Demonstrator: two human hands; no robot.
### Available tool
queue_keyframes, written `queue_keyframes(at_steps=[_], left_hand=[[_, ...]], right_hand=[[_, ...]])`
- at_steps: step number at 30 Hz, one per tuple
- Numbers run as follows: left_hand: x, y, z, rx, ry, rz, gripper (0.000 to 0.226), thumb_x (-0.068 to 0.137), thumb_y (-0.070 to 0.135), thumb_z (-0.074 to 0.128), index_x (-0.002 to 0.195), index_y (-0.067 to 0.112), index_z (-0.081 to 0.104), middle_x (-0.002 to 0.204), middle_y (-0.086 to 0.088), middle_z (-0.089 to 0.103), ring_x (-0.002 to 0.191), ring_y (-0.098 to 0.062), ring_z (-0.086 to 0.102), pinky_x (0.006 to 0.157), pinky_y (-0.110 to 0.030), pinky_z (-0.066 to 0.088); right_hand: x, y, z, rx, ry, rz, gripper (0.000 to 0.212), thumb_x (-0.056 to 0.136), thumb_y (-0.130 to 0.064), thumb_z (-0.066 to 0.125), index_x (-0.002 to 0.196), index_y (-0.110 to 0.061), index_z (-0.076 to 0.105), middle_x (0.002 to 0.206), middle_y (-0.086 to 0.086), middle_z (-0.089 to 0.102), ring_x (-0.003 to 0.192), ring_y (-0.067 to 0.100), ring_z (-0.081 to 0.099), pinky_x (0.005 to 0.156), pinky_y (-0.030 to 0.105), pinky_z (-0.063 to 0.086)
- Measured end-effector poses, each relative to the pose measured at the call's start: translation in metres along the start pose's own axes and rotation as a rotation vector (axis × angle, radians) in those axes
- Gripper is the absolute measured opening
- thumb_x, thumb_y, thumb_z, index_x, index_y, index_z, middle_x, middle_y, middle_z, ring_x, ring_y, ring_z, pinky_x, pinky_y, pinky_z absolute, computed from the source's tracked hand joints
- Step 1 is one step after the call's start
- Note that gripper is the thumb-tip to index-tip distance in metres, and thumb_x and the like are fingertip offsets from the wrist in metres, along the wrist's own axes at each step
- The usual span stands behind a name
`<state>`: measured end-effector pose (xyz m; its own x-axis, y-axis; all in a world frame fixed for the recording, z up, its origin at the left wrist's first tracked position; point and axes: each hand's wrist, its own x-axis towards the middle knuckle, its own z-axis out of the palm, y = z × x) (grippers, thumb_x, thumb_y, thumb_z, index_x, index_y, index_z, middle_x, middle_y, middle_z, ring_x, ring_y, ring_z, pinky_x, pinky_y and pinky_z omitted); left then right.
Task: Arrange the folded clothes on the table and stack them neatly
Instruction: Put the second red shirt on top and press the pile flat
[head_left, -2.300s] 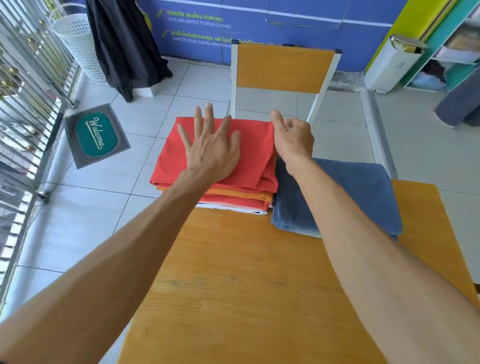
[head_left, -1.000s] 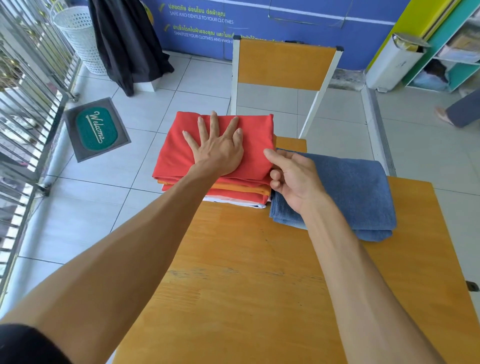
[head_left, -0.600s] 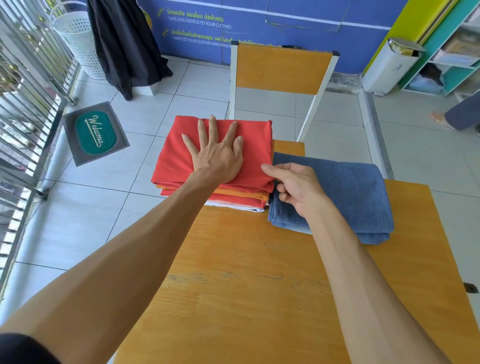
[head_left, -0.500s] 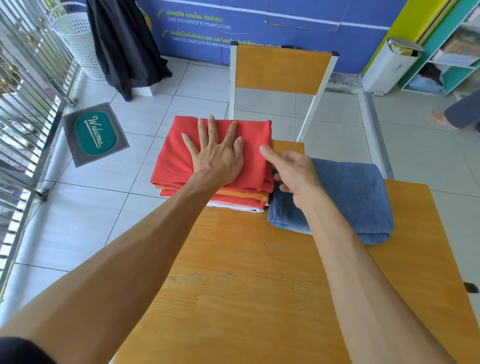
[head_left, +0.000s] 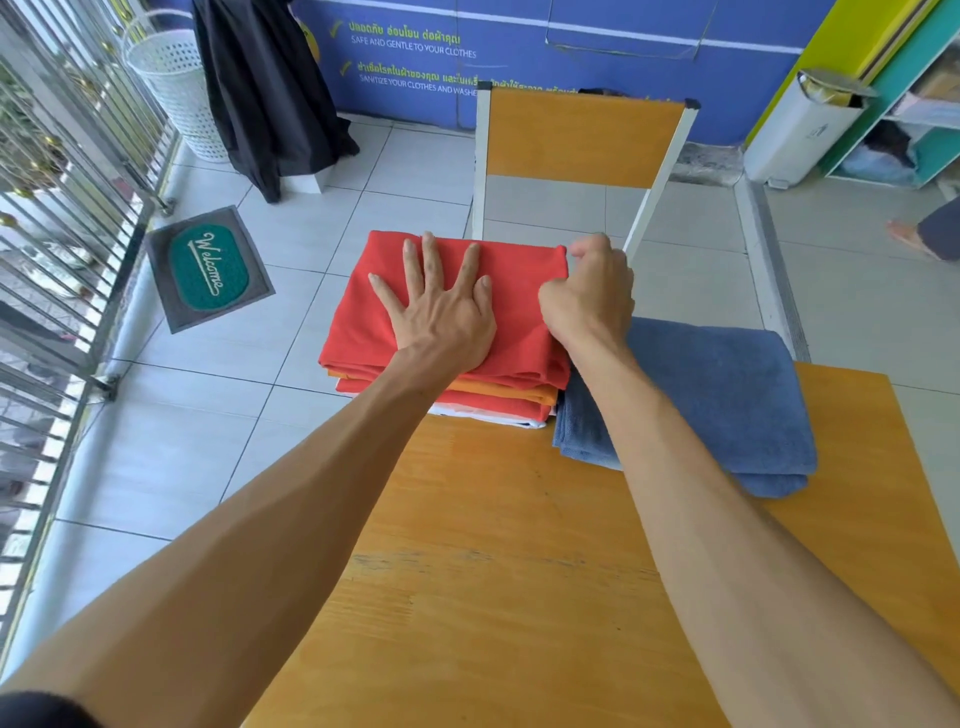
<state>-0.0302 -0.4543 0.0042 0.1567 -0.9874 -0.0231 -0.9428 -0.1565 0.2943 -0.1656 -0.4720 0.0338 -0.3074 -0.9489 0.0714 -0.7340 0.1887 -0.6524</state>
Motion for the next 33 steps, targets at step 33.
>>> queue_keyframes(at_steps=[33], left_hand=[[0.023, -0.076, -0.002, -0.255, -0.059, 0.053, 0.061, 0.102, 0.050, 0.012, 0.157, 0.025, 0.005, 0.165, 0.001, -0.008, 0.151, -0.016, -0.011, 0.120, -0.052, 0.002]], right_hand=[[-0.016, 0.011, 0.055, -0.309, -0.345, -0.217, 0.072, 0.102, -0.058, 0.008, 0.162, -0.017, 0.004, 0.170, 0.006, 0.000, 0.156, 0.027, 0.002, 0.125, 0.050, 0.004]])
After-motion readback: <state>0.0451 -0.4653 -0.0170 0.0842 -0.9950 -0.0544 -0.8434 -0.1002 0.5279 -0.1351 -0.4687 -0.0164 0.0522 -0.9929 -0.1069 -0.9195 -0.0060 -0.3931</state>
